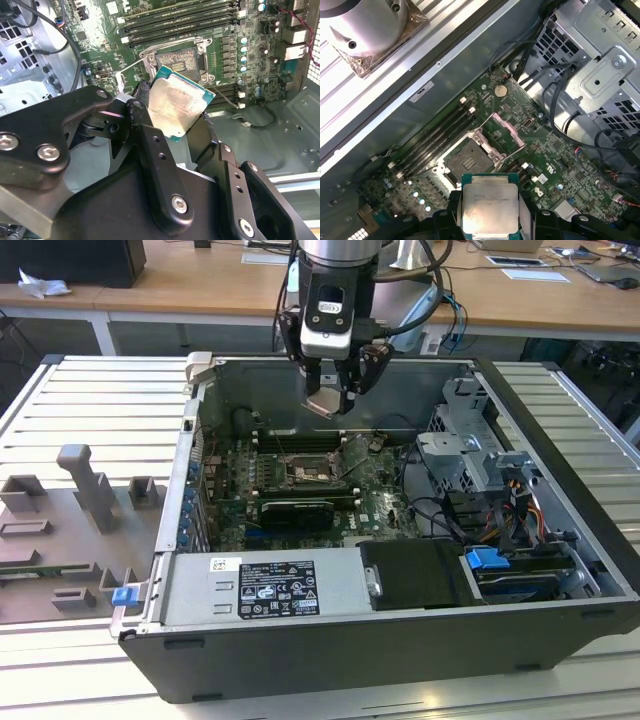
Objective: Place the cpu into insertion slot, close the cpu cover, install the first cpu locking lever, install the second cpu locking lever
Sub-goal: 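Place the cpu into insertion slot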
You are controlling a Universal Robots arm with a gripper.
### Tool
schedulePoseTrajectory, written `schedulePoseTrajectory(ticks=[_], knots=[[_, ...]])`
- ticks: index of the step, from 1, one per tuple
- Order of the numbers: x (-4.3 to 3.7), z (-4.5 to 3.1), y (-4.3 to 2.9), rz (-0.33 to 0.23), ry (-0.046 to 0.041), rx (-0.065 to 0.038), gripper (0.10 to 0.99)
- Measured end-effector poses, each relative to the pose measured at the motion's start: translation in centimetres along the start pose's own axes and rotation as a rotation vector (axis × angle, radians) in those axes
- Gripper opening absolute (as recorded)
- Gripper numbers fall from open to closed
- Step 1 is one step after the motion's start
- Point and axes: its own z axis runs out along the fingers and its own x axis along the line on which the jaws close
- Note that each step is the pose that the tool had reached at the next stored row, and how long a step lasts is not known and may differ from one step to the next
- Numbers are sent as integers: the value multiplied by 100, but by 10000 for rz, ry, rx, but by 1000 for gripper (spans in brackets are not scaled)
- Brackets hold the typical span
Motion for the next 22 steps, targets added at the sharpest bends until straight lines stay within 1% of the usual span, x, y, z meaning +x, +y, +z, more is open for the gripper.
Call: schedulePoseTrajectory(ticks=[22], knots=[[-1, 46, -4, 1219, -109, -25, 541]])
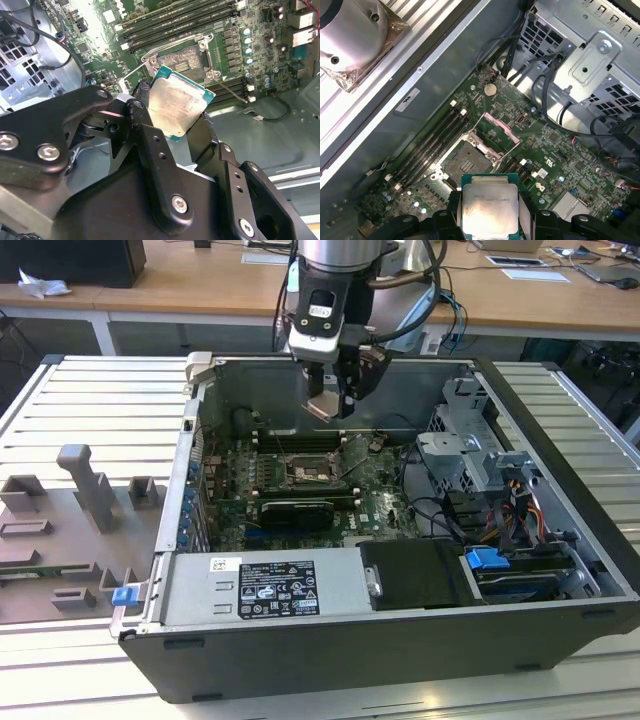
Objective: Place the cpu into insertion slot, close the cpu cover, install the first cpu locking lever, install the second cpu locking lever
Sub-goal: 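Place the cpu into insertion slot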
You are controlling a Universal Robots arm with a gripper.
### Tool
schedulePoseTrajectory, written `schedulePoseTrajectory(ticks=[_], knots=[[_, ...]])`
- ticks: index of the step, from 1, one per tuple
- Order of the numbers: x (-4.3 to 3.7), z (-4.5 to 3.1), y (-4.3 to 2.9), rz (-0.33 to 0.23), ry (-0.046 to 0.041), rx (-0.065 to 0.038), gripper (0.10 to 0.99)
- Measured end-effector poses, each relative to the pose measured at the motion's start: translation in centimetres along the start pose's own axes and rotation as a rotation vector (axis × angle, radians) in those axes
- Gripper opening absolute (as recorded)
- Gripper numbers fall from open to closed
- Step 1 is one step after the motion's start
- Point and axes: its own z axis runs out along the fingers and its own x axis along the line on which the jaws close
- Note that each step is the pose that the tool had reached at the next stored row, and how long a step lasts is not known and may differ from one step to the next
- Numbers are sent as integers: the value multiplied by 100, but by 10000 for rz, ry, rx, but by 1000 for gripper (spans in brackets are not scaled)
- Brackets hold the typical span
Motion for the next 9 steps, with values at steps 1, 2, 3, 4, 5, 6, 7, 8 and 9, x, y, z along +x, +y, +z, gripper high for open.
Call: schedulePoseTrajectory(ticks=[1, 2, 3, 4, 5, 6, 7, 8, 9], knots=[[0, 1, 0, 43, -4, 0, 541], [0, 2, 0, 91, -8, -1, 541], [0, 4, 0, 138, -12, -2, 541], [0, 5, -1, 184, -16, -4, 541], [0, 6, -1, 228, -20, -4, 541], [0, 7, -1, 273, -25, -5, 541], [0, 9, -1, 332, -29, -6, 541], [0, 10, -1, 369, -33, -7, 541], [0, 11, -1, 418, -38, -7, 541]])
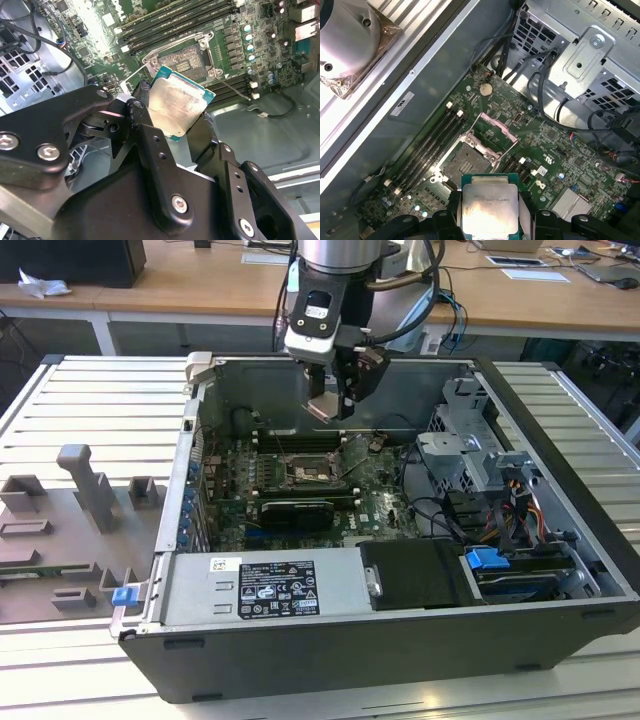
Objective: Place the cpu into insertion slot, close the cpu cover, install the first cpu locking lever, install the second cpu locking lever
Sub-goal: 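Place the cpu into insertion slot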
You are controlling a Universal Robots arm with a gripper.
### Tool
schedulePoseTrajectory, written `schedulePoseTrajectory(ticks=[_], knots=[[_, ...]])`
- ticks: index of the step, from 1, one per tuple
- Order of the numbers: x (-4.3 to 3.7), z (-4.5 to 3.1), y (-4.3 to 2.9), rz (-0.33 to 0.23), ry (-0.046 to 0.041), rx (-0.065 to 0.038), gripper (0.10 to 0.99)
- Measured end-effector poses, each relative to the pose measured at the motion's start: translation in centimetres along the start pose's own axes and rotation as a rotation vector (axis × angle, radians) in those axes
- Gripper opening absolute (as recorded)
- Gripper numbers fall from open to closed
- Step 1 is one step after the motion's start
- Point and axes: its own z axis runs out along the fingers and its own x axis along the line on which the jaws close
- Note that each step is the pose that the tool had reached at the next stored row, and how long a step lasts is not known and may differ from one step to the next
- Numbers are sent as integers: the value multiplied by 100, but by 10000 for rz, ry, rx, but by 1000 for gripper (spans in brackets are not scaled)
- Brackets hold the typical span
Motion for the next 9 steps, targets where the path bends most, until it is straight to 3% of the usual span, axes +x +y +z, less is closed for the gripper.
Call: schedulePoseTrajectory(ticks=[9], knots=[[0, 17, -1, 337, -28, -6, 541]])
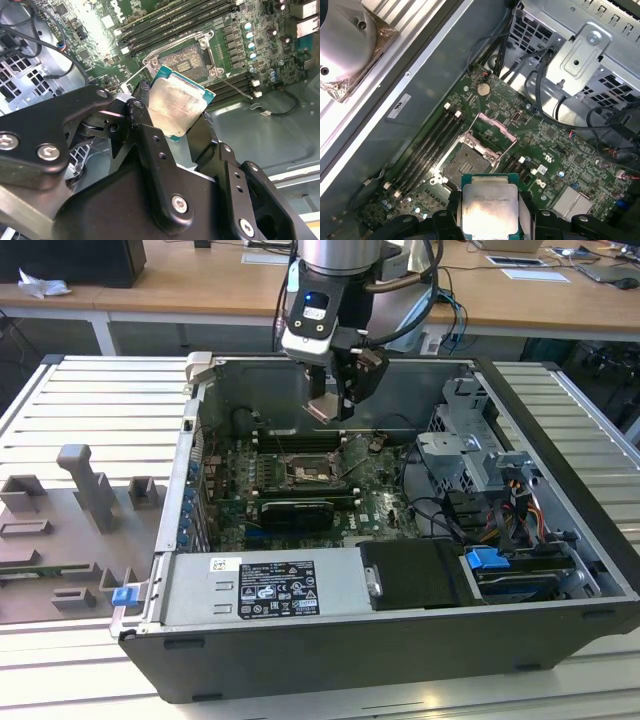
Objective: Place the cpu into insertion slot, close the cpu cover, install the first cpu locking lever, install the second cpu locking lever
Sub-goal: 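Place the cpu into insertion slot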
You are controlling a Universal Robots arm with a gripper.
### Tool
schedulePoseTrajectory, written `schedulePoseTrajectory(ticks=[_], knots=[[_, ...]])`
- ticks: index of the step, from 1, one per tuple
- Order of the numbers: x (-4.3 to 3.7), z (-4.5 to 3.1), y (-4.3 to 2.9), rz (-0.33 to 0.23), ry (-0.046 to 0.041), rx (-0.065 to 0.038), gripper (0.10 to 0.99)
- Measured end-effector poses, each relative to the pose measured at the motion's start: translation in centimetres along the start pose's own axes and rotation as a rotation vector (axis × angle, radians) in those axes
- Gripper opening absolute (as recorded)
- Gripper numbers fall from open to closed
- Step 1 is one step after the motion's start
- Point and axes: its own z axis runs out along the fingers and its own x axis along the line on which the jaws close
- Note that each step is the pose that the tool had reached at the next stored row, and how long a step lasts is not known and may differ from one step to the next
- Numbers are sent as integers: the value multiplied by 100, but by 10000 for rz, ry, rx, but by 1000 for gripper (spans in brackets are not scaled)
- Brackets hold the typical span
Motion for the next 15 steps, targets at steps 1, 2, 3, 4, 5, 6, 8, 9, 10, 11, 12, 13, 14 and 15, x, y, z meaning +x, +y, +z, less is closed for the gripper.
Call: schedulePoseTrajectory(ticks=[1, 2, 3, 4, 5, 6, 8, 9, 10, 11, 12, 13, 14, 15], knots=[[0, 3, 0, 65, -5, -1, 541], [0, 5, 0, 110, -10, -2, 541], [0, 9, -1, 159, -14, -3, 541], [0, 9, -1, 204, -19, -2, 541], [0, 12, -2, 264, -24, -4, 541], [0, 13, -2, 312, -28, -4, 541], [0, 15, -2, 550, -49, -11, 541], [0, 16, -2, 632, -56, -13, 541], [0, 16, -2, 720, -64, -14, 541], [0, 16, -2, 792, -71, -15, 541], [0, 17, -2, 973, -87, -19, 541], [0, 18, -2, 1065, -96, -20, 541], [0, 18, -2, 1138, -102, -22, 541], [0, 19, -2, 1253, -112, -24, 541]])
